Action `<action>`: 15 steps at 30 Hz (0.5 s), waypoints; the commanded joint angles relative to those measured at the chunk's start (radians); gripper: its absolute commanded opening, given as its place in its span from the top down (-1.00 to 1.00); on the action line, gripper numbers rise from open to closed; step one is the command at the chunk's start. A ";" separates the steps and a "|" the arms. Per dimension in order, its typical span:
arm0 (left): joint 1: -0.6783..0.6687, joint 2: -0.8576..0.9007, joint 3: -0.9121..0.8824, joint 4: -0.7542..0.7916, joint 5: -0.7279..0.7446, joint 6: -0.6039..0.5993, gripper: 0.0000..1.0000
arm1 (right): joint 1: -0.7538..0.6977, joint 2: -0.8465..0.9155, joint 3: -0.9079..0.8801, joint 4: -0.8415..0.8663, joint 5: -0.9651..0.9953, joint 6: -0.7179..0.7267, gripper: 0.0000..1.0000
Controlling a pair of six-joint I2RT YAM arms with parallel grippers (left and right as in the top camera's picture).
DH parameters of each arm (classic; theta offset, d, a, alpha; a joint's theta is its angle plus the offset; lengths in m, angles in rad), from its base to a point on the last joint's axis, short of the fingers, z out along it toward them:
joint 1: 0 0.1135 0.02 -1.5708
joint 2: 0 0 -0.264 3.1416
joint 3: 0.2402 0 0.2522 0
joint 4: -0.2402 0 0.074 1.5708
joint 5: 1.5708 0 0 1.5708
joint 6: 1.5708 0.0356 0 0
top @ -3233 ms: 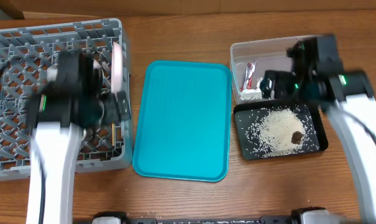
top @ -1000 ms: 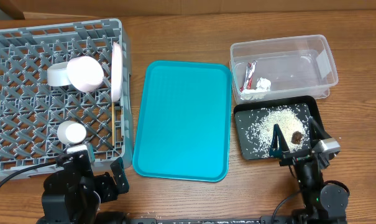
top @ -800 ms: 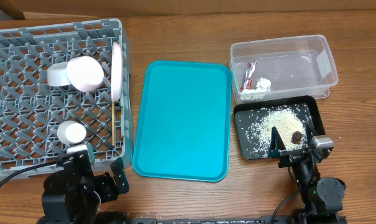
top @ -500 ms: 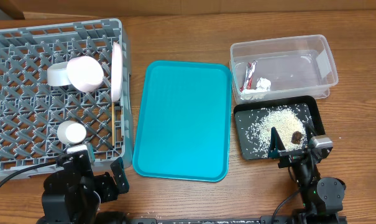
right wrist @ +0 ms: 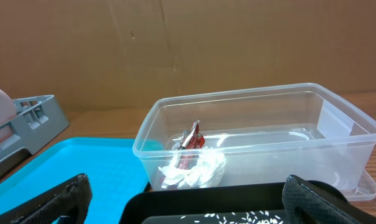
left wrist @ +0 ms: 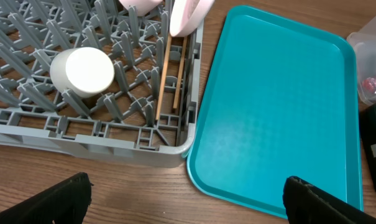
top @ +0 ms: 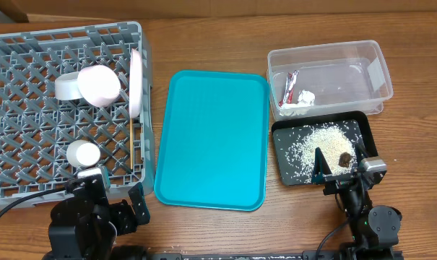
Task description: Sort waste into correct bins and load items into the dishwasher
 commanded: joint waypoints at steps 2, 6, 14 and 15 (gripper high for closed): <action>0.000 -0.005 0.001 0.000 -0.008 0.005 -1.00 | -0.003 -0.010 -0.010 0.005 -0.009 -0.004 -1.00; 0.000 -0.005 0.001 0.001 -0.008 0.005 -1.00 | -0.003 -0.010 -0.010 0.005 -0.009 -0.004 -0.99; 0.000 -0.070 -0.102 0.120 -0.032 0.032 -1.00 | -0.003 -0.010 -0.010 0.005 -0.009 -0.004 -1.00; 0.000 -0.095 -0.142 0.159 -0.032 0.032 -1.00 | -0.003 -0.010 -0.010 0.005 -0.009 -0.004 -1.00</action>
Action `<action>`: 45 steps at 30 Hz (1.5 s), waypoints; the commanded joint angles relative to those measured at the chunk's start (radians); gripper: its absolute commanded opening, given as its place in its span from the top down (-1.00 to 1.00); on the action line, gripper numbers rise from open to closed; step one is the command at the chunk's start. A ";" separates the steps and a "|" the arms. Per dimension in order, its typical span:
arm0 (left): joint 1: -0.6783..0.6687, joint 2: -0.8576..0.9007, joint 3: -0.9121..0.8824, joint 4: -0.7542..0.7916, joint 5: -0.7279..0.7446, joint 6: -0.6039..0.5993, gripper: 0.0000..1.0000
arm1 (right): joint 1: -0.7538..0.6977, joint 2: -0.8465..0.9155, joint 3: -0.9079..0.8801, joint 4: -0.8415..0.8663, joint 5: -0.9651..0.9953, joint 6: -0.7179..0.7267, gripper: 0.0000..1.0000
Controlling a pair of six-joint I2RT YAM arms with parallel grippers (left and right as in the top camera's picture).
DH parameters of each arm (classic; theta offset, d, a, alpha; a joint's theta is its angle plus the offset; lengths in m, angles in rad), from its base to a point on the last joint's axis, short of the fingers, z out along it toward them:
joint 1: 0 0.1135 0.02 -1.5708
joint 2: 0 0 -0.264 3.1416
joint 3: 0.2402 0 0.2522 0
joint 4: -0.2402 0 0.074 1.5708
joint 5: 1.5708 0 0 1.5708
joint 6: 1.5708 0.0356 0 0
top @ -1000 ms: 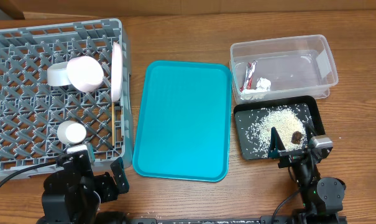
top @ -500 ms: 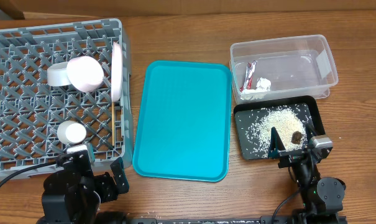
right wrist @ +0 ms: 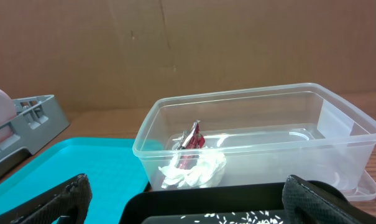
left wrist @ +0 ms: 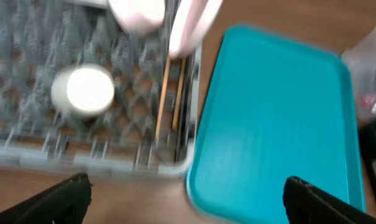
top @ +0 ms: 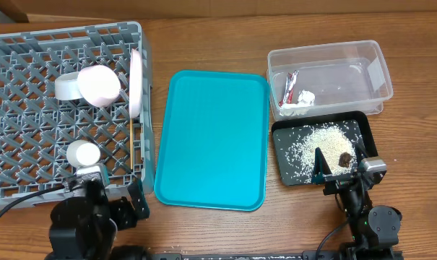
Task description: Sort waste into correct bins and load items into the dishwasher
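Note:
The grey dishwasher rack (top: 16,101) at the left holds a pink bowl (top: 99,84), a pink plate (top: 135,81) on edge, a white cup (top: 82,153) and wooden chopsticks (left wrist: 165,87). A bare teal tray (top: 212,137) lies mid-table. The clear bin (top: 330,76) holds a white tissue (right wrist: 191,169) and a red wrapper (right wrist: 189,142). The black bin (top: 319,150) holds rice and a brown scrap (top: 345,158). My left gripper (left wrist: 186,200) is open at the near edge by the rack's corner. My right gripper (right wrist: 188,198) is open at the black bin's near side.
Brown cardboard (right wrist: 175,43) stands behind the table. Bare wood shows between the rack and the teal tray and to the right of the bins (top: 413,144).
The left wrist view is now blurred and the rack sits a little farther off in it; overhead, the left arm has shifted slightly toward the near edge. The right arm is unchanged.

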 commanded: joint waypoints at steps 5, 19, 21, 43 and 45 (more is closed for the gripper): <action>-0.001 -0.247 -0.370 0.306 -0.010 0.024 -1.00 | -0.003 -0.010 -0.010 0.005 -0.009 -0.004 -1.00; -0.008 -0.435 -0.887 1.214 0.126 0.187 -1.00 | -0.003 -0.010 -0.010 0.005 -0.009 -0.004 -1.00; -0.009 -0.435 -0.917 1.277 0.164 0.223 -0.99 | -0.003 -0.010 -0.010 0.005 -0.009 -0.004 -0.99; -0.007 -0.433 -0.915 1.103 0.189 0.235 -1.00 | -0.003 -0.010 -0.010 0.005 -0.009 -0.004 -1.00; -0.007 -0.433 -0.915 1.103 0.189 0.236 -1.00 | -0.003 -0.010 -0.010 0.005 -0.009 -0.004 -0.99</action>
